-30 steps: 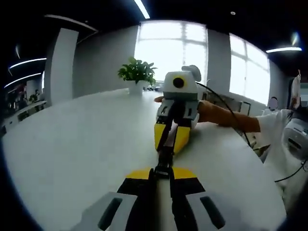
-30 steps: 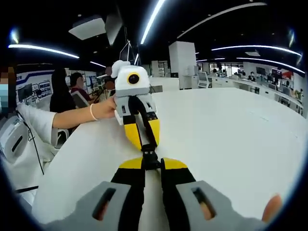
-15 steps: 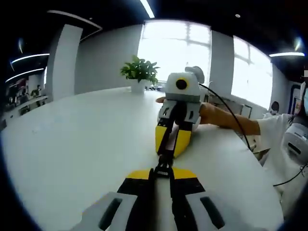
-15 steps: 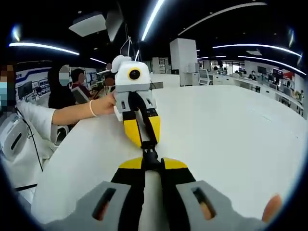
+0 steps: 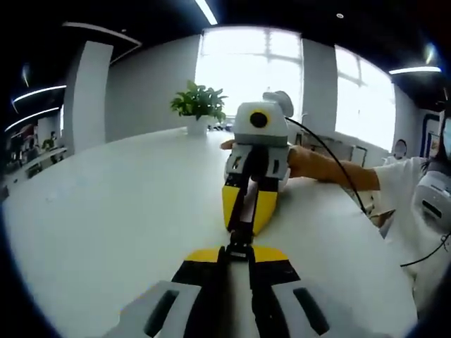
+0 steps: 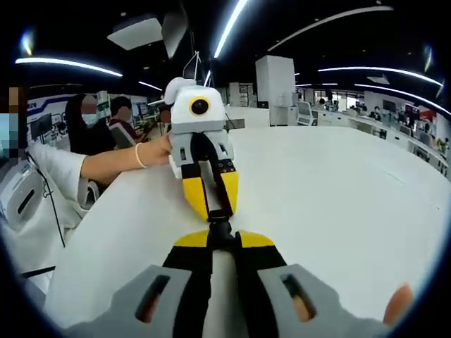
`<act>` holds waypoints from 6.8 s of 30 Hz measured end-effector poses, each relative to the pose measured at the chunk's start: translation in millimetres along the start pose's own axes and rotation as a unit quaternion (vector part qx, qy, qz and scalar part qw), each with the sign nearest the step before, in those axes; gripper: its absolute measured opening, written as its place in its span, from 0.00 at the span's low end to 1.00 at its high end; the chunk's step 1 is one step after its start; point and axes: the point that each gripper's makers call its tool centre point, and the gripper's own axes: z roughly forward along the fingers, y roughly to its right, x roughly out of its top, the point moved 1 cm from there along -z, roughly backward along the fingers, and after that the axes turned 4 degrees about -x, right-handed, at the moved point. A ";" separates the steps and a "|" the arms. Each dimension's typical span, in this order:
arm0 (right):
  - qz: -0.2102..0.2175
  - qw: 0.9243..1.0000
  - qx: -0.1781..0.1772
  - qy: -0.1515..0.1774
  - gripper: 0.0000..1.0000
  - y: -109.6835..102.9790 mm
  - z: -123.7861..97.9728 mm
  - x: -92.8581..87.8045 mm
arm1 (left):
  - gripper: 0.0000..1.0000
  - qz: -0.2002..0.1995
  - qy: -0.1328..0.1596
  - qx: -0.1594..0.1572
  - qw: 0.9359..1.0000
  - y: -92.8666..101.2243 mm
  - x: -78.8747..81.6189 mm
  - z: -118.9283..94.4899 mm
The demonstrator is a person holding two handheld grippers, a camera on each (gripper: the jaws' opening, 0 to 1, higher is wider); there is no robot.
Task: Snap the two parts of the plastic buckle together until the buckle closes and remains connected.
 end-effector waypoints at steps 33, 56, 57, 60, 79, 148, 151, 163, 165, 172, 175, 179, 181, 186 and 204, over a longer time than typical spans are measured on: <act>-0.032 0.999 -0.010 -0.015 0.09 -3.7 -4.4 0.3 | 0.11 0.006 0.021 -0.026 0.999 4.8 -0.1 3.7; -0.024 1.000 -0.002 -0.008 0.12 0.2 12.2 -2.7 | 0.12 -0.003 0.031 -0.034 0.999 6.4 0.5 10.3; -0.023 1.000 -0.002 -0.008 0.12 0.4 12.1 -2.7 | 0.12 -0.003 0.031 -0.034 0.999 5.9 0.8 10.0; -0.025 1.000 -0.002 -0.009 0.12 0.3 11.2 -2.1 | 0.13 -0.002 0.032 -0.035 0.999 6.3 1.0 9.8; -0.025 1.000 -0.008 0.006 0.11 8.8 7.0 3.9 | 0.13 0.013 0.019 -0.006 1.000 -4.4 0.8 -1.1; 0.068 0.982 -0.174 0.014 0.40 113.5 1.0 14.8 | 0.38 -0.003 -0.039 0.146 0.988 -113.9 37.5 -1.2; 0.075 0.983 -0.166 0.007 0.42 108.3 6.4 13.3 | 0.38 -0.017 -0.030 0.160 0.986 -118.9 38.2 -7.6; 0.060 0.973 -0.224 -0.013 0.48 114.8 18.9 10.4 | 0.33 0.003 -0.064 0.201 0.977 -119.9 22.5 -33.2; 0.066 0.968 -0.242 -0.010 0.48 119.2 17.0 9.0 | 0.34 -0.006 -0.067 0.196 0.978 -118.2 19.1 -34.4; 0.076 0.961 -0.265 -0.011 0.49 128.2 14.0 6.7 | 0.33 -0.017 -0.046 0.189 0.981 -117.3 19.1 -29.4; 0.078 0.960 -0.268 -0.013 0.49 129.5 13.3 6.0 | 0.32 -0.011 -0.041 0.196 0.980 -113.4 17.0 -25.1; 0.081 0.958 -0.274 -0.014 0.49 135.1 12.3 6.4 | 0.32 -0.016 -0.044 0.199 0.979 -114.2 15.5 -29.4; 0.083 0.957 -0.278 -0.014 0.49 136.0 11.5 6.0 | 0.32 -0.019 -0.038 0.197 0.979 -110.9 14.2 -29.8; 0.086 0.956 -0.281 -0.010 0.49 140.2 8.9 6.5 | 0.32 -0.027 -0.033 0.198 0.979 -102.3 9.1 -33.6; 0.054 0.967 -0.248 0.037 0.56 101.1 -19.4 43.2 | 0.32 0.033 0.067 0.222 0.972 -63.1 56.8 -68.2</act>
